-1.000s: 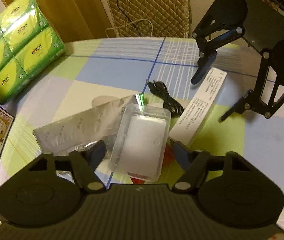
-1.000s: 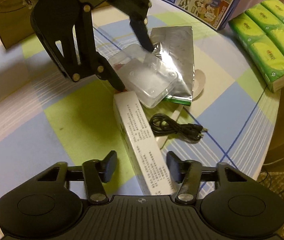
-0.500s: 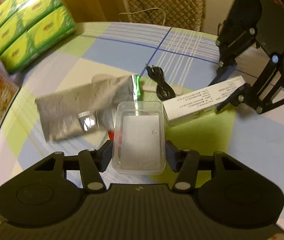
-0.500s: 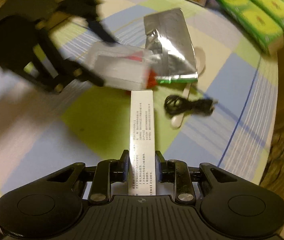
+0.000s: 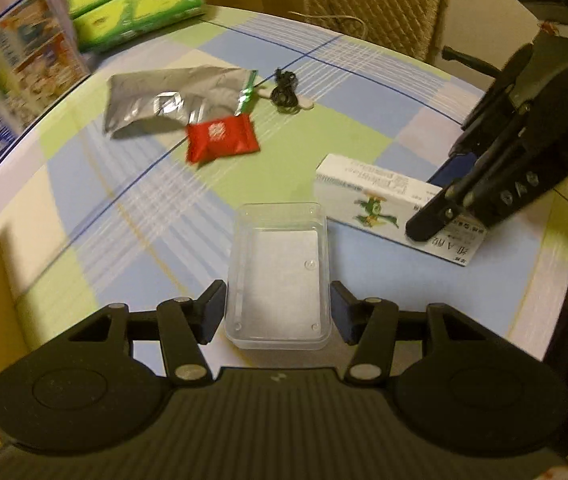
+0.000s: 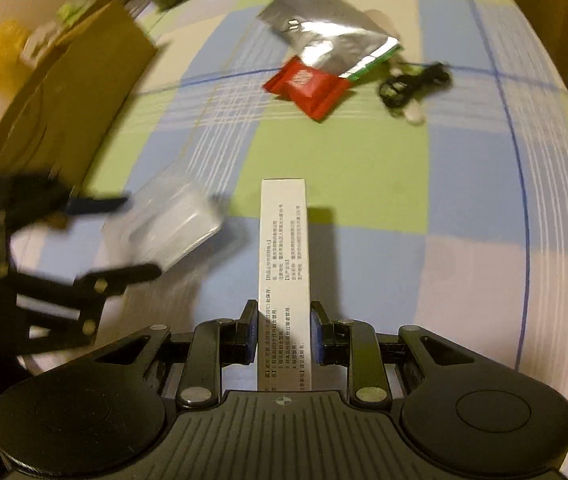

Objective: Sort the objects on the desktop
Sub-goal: 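Lift the clear tray and white ointment box and carry them toward the cardboard box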

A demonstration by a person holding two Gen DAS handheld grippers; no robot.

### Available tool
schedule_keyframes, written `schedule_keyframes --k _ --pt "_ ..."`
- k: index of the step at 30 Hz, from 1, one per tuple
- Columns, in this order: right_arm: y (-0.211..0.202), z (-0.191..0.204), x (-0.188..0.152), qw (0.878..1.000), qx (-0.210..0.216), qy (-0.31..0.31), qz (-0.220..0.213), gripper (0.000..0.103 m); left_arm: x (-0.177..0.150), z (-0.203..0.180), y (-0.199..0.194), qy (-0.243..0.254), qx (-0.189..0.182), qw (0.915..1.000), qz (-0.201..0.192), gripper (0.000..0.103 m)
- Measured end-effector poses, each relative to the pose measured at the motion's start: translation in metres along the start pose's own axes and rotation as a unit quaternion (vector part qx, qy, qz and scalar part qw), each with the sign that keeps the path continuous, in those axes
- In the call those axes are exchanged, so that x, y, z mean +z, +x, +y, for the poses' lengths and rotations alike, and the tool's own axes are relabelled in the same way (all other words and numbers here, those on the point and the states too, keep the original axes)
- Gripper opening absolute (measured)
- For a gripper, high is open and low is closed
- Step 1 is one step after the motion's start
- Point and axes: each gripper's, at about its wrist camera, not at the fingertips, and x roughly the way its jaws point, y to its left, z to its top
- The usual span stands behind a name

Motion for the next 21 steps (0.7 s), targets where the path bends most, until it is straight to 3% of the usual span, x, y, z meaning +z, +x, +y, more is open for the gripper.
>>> schedule_keyframes --k 4,9,14,21 --pt "-0.006 -0.012 -0.008 0.998 0.009 0.057 -0.031 0.029 -0.022 0.004 -0.009 -0.074 0.0 0.9972 -0.015 0.05" --pt "-0.019 -0.015 -0.009 0.995 -0.033 0.049 -0.083 0.04 -0.034 0.001 -0.014 -0.093 0.007 0.9952 -0.029 0.05" --pt "-0.024 -0.007 -0.013 0.991 -0.052 0.021 -0.12 0.063 -0.04 0.002 -0.014 -0.118 0.007 0.9913 -0.057 0.051" --pt "-0.006 0.015 -0.02 0.986 -0.095 -0.032 -0.132 0.065 -0.043 -0.001 -0.01 -0.128 0.01 0.989 -0.073 0.051"
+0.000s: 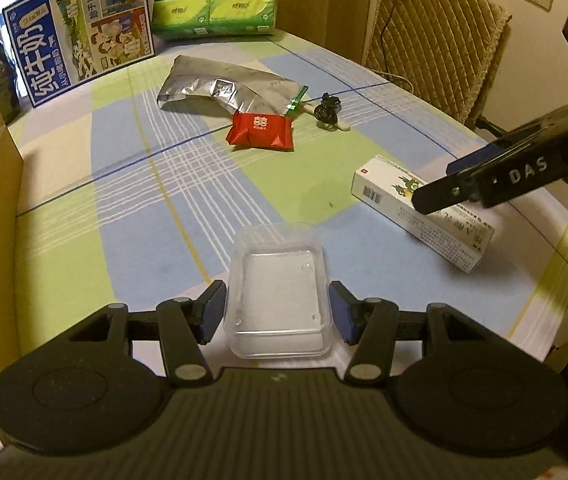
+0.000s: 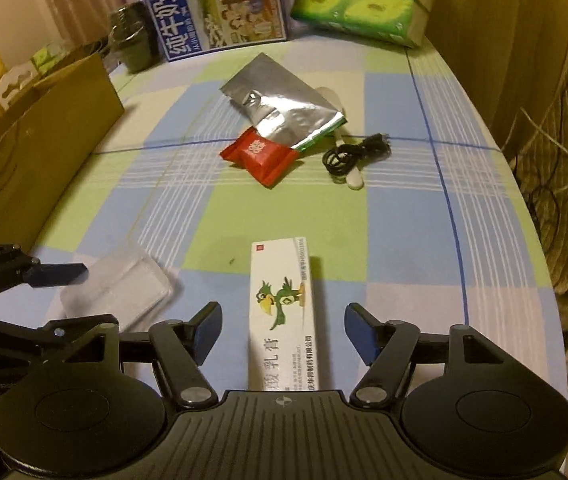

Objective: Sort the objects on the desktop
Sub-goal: 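Lift the clear tray and white ointment box and carry them toward the cardboard box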

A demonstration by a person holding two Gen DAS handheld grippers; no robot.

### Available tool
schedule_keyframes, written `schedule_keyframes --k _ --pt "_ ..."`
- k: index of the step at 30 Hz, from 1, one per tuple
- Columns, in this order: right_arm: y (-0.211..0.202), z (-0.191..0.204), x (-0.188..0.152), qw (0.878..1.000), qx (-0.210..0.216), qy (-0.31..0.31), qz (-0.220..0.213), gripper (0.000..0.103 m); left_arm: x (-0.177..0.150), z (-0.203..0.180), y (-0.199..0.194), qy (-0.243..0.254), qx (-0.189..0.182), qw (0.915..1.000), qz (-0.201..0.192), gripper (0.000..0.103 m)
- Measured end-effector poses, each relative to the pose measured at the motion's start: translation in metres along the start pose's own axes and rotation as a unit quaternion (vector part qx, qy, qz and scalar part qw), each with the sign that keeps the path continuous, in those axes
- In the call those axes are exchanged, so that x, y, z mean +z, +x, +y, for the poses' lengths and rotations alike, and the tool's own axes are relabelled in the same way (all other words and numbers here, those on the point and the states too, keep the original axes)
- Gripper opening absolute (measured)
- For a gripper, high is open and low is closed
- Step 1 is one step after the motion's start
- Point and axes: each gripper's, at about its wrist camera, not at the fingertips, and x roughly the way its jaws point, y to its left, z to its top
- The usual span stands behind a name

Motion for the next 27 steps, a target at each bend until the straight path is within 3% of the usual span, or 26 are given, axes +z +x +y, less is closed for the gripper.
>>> schedule_keyframes --k 8,27 --pt "0.009 0.004 -0.008 1.0 -0.023 -0.002 0.001 0.065 -0.006 -0.004 0.011 0.006 0.002 1.0 -0.003 0.056" --pt "0.019 0.018 -0.01 0.998 -0.041 -0.037 0.001 0.064 -0.003 -0.002 0.023 -0.015 0.015 0.9998 -0.003 0.051"
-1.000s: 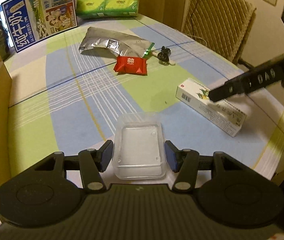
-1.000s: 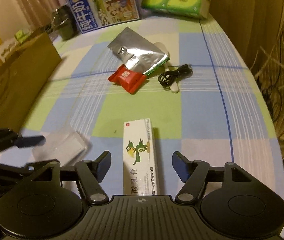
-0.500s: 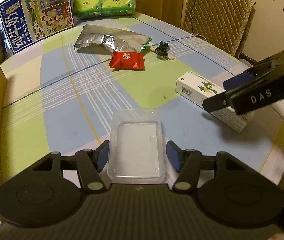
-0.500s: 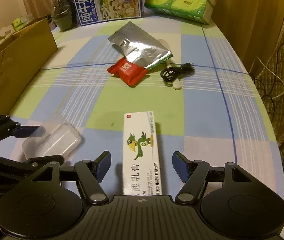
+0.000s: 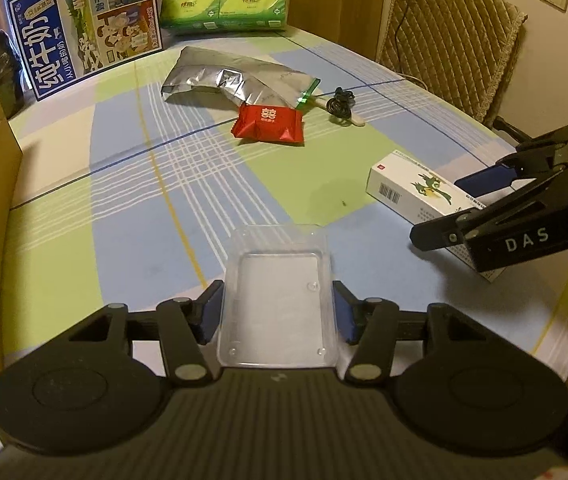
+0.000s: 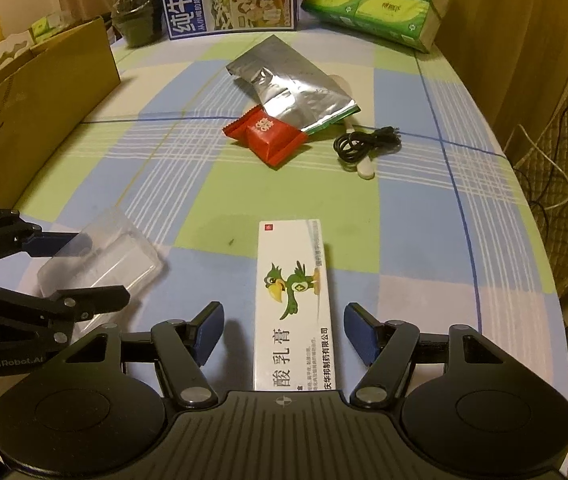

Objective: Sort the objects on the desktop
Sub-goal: 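Lift the clear tray and white ointment box and carry them toward the cardboard box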

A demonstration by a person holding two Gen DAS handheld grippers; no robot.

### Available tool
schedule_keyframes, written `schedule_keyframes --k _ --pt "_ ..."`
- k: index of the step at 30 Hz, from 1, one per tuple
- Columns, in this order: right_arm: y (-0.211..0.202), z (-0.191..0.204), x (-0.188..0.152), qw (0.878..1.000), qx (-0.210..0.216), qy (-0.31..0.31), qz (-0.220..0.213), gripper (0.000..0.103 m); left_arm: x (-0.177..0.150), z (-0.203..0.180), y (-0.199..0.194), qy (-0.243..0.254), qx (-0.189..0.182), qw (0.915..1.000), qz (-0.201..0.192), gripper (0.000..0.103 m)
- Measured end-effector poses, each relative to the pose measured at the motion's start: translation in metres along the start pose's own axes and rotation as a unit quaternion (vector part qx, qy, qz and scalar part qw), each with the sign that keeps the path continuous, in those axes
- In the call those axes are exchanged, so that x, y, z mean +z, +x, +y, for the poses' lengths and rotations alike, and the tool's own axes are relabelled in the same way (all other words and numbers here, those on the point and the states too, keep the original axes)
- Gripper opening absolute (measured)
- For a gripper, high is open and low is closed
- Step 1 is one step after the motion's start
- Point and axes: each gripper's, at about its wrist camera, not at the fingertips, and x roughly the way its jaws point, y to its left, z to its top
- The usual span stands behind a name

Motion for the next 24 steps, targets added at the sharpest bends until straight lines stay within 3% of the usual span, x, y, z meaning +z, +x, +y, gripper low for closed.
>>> schedule_keyframes --k 6,12,24 --pt "0.004 0.005 0.002 1.0 -0.017 -0.018 0.005 0.036 0.0 0.002 0.002 -0.007 -0.004 1.0 0.001 0.051" --pt "0.004 0.008 0.001 1.0 -0.016 -0.025 0.002 0.035 0.001 0.001 0.003 -0.005 -0.002 1.0 0.001 0.051" --pt "-0.027 0.008 0.015 0.998 0.003 0.017 -0.057 0.035 0.013 0.004 -0.019 -0.015 0.022 0.9992 -0.028 0.051"
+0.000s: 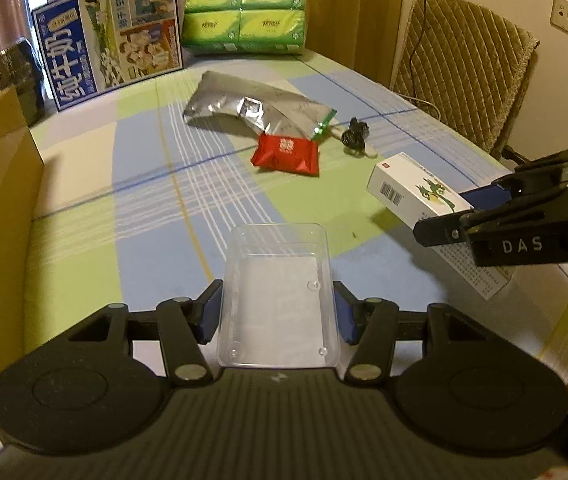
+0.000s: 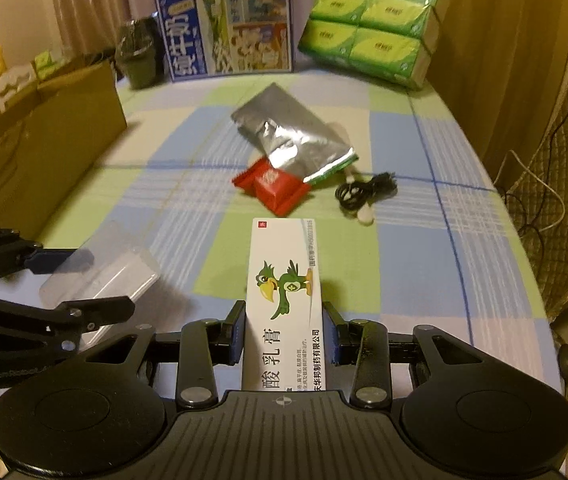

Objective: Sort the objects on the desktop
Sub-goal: 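Lift the clear tray and white ointment box and carry them toward the cardboard box, then open the left tool over the cardboard box while the right releases the ointment box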

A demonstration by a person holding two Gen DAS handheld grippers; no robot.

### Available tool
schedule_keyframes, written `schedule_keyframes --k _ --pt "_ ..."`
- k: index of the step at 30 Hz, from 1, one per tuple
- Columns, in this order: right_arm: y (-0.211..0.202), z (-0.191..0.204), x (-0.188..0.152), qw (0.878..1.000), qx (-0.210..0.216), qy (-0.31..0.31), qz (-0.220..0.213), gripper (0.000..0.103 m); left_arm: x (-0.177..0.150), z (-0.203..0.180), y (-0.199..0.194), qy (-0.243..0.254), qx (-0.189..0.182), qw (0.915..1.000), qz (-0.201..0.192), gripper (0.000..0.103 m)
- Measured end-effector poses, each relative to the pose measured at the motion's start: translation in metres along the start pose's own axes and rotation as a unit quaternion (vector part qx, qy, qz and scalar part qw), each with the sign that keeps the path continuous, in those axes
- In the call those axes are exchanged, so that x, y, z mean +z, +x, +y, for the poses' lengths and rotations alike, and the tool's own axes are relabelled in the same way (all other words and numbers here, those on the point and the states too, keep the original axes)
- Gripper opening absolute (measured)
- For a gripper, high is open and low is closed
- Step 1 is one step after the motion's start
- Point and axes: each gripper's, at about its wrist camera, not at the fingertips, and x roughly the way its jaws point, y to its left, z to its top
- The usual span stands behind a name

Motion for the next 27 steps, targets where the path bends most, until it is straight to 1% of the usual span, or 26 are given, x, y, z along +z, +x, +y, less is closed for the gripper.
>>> schedule_keyframes --k 3,6,9,13,17,20,27 --pt "-0.014 0.005 0.005 1.0 0.005 0.01 -0.009 0.035 0.008 -0.001 -0.015 0.007 0.008 0.9998 -0.014 0.051" --pt "-0.032 0.019 0.011 1.0 0.016 0.005 -0.02 0.035 0.017 0.004 -0.033 -0.002 0.013 0.9995 -0.028 0.051" --pt "-0.048 0.039 0.023 0.999 0.03 -0.004 -0.034 0.035 0.026 0.011 -0.055 -0.007 0.02 0.999 -0.04 0.051" --pt "-0.064 0.071 0.041 0.997 0.053 -0.022 -0.05 0.035 0.038 0.029 -0.09 -0.009 0.04 0.9974 -0.059 0.051" --pt "-0.074 0.114 0.062 0.993 0.084 -0.047 -0.063 0.035 0.043 0.057 -0.124 -0.022 0.065 0.9953 -0.067 0.051" --pt "-0.074 0.146 0.076 0.99 0.106 -0.067 -0.068 0.035 0.042 0.081 -0.146 -0.03 0.09 0.9935 -0.064 0.051" --pt "-0.061 0.217 0.105 0.982 0.147 -0.1 -0.068 0.035 0.028 0.156 -0.185 -0.069 0.133 0.9872 -0.055 0.051"
